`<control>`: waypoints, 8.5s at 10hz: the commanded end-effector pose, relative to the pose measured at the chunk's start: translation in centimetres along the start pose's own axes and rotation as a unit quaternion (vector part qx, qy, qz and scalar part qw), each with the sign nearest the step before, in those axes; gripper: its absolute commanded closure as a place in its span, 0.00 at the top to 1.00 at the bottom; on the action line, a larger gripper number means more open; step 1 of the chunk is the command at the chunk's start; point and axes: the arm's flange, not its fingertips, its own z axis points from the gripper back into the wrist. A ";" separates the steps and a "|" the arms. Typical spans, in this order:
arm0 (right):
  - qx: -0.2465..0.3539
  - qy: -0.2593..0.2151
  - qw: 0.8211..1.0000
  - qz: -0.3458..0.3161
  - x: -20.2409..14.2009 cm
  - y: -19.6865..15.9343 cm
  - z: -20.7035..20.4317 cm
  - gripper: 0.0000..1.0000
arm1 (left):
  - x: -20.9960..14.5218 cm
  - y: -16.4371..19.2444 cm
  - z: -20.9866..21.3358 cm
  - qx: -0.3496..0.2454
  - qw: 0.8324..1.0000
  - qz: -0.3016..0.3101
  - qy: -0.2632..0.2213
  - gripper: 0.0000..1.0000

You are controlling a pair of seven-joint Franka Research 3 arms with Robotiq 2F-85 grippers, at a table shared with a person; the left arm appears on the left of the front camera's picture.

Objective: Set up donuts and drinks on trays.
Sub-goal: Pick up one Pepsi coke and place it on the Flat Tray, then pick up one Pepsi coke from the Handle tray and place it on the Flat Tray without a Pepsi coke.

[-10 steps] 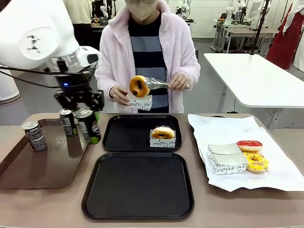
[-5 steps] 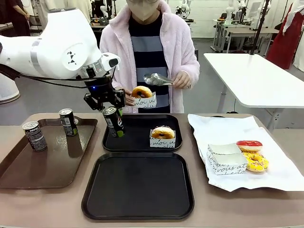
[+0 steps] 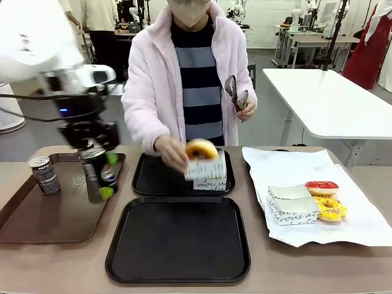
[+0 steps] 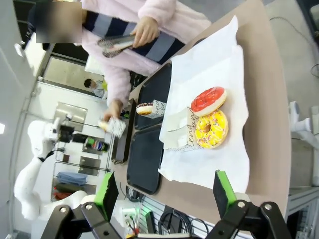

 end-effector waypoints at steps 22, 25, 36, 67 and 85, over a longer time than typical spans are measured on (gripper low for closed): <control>0.010 -0.008 1.000 0.009 0.2 0.0 0.0 1.00 | 14.2 -7.0 -9.1 0.113 0.984 0.053 -0.124 0.56; 0.010 -0.008 1.000 0.009 0.2 0.0 0.0 1.00 | 13.1 -5.3 -8.1 0.060 0.989 -0.010 -0.134 0.56; 0.010 -0.008 1.000 0.009 0.2 0.0 0.0 1.00 | 17.2 -5.6 -12.3 0.111 0.993 0.011 -0.050 0.63; 0.010 -0.008 1.000 0.009 0.2 0.0 0.0 1.00 | 9.7 22.3 6.5 0.105 0.988 0.094 -0.064 1.00; 0.010 -0.008 1.000 0.009 0.2 0.0 0.0 1.00 | 6.0 23.8 -8.7 0.111 0.986 0.116 -0.033 1.00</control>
